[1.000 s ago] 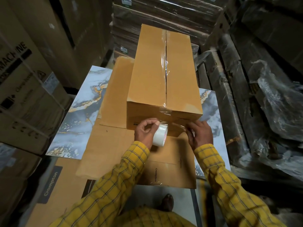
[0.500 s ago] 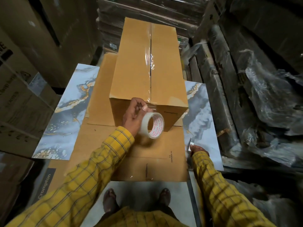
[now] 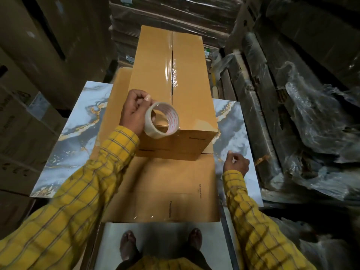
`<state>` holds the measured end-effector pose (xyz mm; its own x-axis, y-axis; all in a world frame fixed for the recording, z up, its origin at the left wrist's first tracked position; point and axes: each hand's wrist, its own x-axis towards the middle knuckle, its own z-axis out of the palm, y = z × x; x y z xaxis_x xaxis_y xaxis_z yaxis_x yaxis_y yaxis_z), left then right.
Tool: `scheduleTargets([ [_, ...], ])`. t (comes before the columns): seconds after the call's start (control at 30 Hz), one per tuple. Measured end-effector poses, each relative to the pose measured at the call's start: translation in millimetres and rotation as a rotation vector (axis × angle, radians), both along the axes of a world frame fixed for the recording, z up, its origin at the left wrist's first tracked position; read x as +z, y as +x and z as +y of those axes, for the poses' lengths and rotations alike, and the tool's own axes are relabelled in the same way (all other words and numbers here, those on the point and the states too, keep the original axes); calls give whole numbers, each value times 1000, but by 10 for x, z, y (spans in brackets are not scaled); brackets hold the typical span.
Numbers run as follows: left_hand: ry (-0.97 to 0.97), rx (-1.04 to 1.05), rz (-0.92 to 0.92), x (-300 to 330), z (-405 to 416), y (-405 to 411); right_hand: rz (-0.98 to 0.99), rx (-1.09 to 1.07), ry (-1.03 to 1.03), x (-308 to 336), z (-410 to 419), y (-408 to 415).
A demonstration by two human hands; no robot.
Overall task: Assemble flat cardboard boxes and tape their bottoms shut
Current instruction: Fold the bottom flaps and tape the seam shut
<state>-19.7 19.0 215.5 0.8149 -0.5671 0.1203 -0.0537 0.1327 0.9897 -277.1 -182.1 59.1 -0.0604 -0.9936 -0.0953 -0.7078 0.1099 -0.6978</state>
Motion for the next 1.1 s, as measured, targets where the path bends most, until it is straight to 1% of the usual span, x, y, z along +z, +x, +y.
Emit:
scheduleTargets([
  [0.07, 13, 25, 23, 7, -94, 205, -115, 123, -385, 352, 76, 189],
  [0.1, 25, 34, 34, 16, -141, 283, -132, 221, -523, 568, 128, 311],
  [0.17, 49, 47, 76, -4, -233, 405, -72, 478, -677, 892, 238, 553],
  [0.2, 67, 53, 97, -31, -266, 446, 0, 596, -688, 1004, 307, 669],
  [0.27, 121, 65, 100, -102, -290, 501, 188, 752, -649, 1188, 465, 896],
  [0.3, 138, 59, 87, -141, -284, 517, 273, 790, -608, 1235, 535, 995],
  [0.43, 166, 20, 53, -171, -232, 493, 534, 776, -438, 1212, 647, 1174],
  [0.5, 174, 5, 47, -144, -221, 476, 638, 787, -414, 1184, 597, 1183],
  [0.6, 177, 0, 61, -120, -216, 473, 743, 900, -407, 1188, 479, 1143],
  [0.67, 181, 9, 77, -116, -208, 484, 759, 961, -409, 1214, 444, 1095],
  [0.7, 175, 12, 81, -106, -201, 479, 741, 957, -400, 1228, 464, 1080],
  [0.8, 168, 3, 89, -97, -186, 473, 592, 792, -392, 1272, 667, 1139],
  [0.87, 163, -7, 84, -97, -172, 477, 545, 715, -376, 1304, 783, 1228],
  [1.0, 191, -33, 97, -45, -129, 539, 626, 717, -304, 1364, 926, 1315],
  [1.1, 202, -53, 133, 4, -49, 630, 673, 692, -263, 1383, 1207, 1332],
])
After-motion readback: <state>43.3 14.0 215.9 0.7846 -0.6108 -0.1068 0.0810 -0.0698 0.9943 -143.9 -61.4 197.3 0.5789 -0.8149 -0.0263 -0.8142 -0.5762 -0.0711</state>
